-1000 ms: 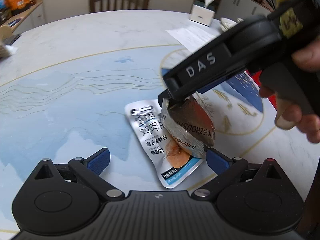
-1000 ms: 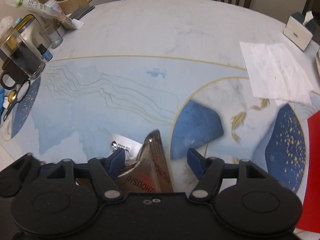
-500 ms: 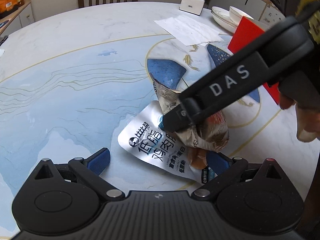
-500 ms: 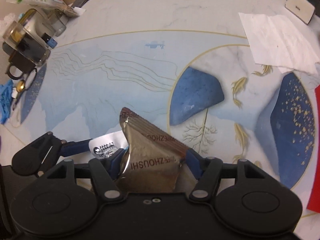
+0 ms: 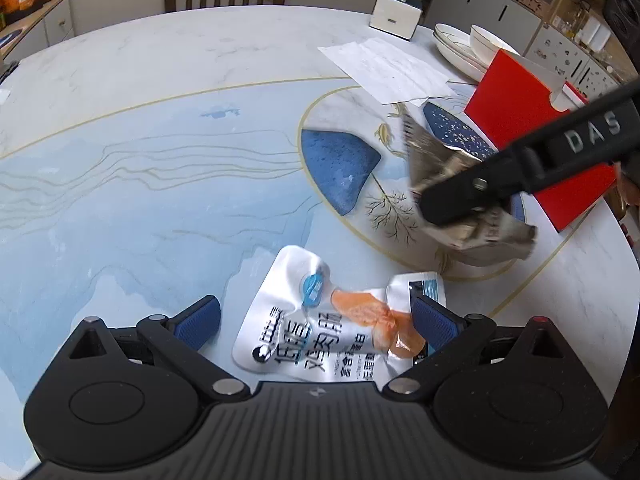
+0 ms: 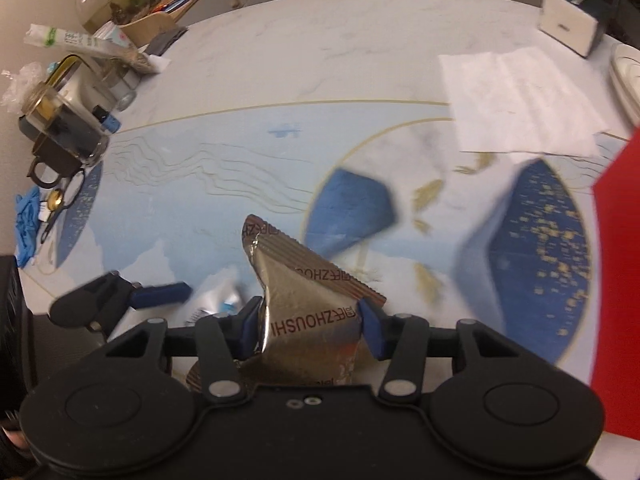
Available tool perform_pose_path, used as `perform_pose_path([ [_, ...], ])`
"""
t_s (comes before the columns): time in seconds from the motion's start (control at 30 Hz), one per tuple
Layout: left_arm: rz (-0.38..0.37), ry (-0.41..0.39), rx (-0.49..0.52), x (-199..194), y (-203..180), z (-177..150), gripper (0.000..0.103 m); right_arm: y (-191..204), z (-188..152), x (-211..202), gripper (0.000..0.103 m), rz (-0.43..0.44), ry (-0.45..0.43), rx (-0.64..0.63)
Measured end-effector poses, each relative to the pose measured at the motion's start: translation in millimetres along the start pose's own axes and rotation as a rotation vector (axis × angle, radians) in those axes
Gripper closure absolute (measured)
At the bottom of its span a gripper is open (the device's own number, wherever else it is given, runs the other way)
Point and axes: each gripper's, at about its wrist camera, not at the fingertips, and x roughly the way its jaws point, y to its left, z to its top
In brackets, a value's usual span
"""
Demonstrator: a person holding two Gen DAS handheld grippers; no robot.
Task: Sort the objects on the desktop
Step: 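Grasp the gold snack bag with the right tool while the left tool grasps the white-orange pouch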
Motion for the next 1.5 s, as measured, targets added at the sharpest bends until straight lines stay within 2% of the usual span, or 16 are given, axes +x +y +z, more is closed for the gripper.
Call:
perform_pose_path([
  [0.1, -0.031, -0.022, 0.077, -8.0, -7.0, 0.7, 0.0, -12.2, -9.3, -5.1, 0.053, -0.009, 0.004, 0.016],
  [0.23, -0.076, -0.031, 0.25, -15.7, -18.7, 0.2, 0.0, -17.4, -21.7, -8.0, 0.053, -0.007, 0.022, 0.017],
  [0.3, -0.06, -0.011, 0.295, -12.6, -21.3, 0.9, 0.0, -17.8, -26.2, -8.1, 0.053, -0.007, 0.026, 0.018],
  [0.4, -0.021, 0.016, 0.298, -4.3, -23.8, 0.7, 0.0, -19.0, -30.6, -8.5, 0.053, -0.001, 0.025, 0.031],
  [0.5, 0.004, -0.009, 0.332, -4.2, -31.1, -0.1, 0.0, -20.1, -34.4, -9.7, 0.053, 0.001, 0.027, 0.032],
  [0.67, -0.038, -0.044, 0.536, -14.6, -48.2, -6.0, 0.0, -22.8, -40.3, -10.2, 0.053, -0.005, 0.035, 0.035],
  [0.83, -0.104, 0.032, 0.668, -1.7, -54.4, -9.9, 0.0, -22.7, -45.1, -9.6, 0.053, -0.005, 0.045, 0.036],
  [0.9, -0.096, 0.047, 0.702, 6.7, -56.2, -15.4, 0.0, -22.4, -46.9, -9.8, 0.053, -0.005, 0.047, 0.038],
  [1.13, -0.147, 0.054, 0.592, 14.6, -46.3, -9.1, 0.001, -20.6, -58.2, -12.3, 0.053, -0.016, 0.059, 0.023],
  [1.2, -0.14, 0.04, 0.576, 13.3, -45.1, -9.5, 0.005, -20.6, -61.4, -14.2, 0.053, -0.015, 0.059, 0.02],
  [1.3, -0.133, 0.017, 0.557, 8.6, -46.0, -7.9, 0.029, -20.4, -65.9, -16.6, 0.053, -0.016, 0.06, 0.013],
  [1.5, -0.107, 0.015, 0.513, 7.3, -48.6, -7.8, 0.029, -18.7, -74.9, -25.0, 0.053, -0.02, 0.052, -0.019],
])
